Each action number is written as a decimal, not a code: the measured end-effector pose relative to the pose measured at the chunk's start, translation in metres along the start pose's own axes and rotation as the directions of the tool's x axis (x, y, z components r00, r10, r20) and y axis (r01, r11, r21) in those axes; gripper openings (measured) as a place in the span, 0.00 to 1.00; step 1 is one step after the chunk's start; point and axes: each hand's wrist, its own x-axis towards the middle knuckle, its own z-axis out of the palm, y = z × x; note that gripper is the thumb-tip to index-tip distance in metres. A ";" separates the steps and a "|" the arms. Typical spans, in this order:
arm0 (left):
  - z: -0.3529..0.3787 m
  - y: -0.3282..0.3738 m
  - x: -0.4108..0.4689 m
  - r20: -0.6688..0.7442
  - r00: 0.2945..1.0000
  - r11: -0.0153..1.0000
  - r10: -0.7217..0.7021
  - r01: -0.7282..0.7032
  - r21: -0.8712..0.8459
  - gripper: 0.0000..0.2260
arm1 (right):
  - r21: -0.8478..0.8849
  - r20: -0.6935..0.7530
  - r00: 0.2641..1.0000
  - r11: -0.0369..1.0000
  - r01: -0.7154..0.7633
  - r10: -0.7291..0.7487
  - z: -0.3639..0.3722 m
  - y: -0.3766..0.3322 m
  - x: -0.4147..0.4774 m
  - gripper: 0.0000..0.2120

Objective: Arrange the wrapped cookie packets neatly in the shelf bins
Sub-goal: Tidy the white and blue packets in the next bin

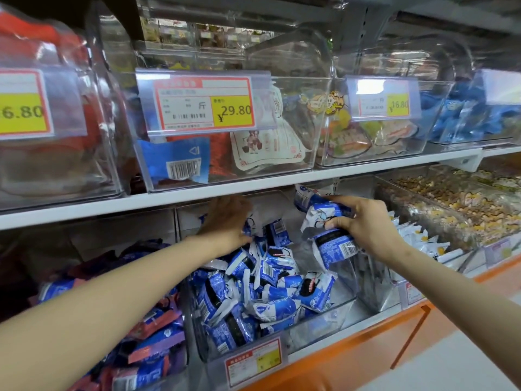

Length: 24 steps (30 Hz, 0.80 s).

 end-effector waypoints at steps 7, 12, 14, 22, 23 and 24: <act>0.038 0.037 0.047 0.316 0.890 0.934 0.330 -0.355 0.024 0.30 | 0.130 -0.052 0.992 0.986 -0.107 0.115 -0.007 0.005 -0.008 0.22; 0.059 0.040 0.060 0.400 0.871 0.894 0.285 -0.392 0.217 0.34 | 0.158 -0.079 0.985 0.978 -0.138 0.152 -0.004 0.011 -0.012 0.22; 0.060 0.039 0.062 0.413 0.869 0.884 0.272 -0.395 0.250 0.32 | 0.160 -0.094 0.985 0.978 -0.131 0.147 -0.001 0.013 -0.014 0.22; 0.044 0.009 0.057 0.428 0.864 0.916 0.265 -0.365 0.169 0.28 | 0.181 -0.089 0.979 0.969 -0.167 0.186 0.009 0.024 -0.019 0.23; 0.040 0.003 0.057 0.424 0.868 0.940 0.259 -0.328 0.098 0.26 | 0.195 -0.083 0.978 0.965 -0.175 0.194 0.009 0.024 -0.019 0.23; 0.037 -0.004 0.057 0.409 0.875 0.957 0.258 -0.288 0.013 0.23 | 0.211 -0.078 0.976 0.960 -0.182 0.202 0.009 0.024 -0.019 0.22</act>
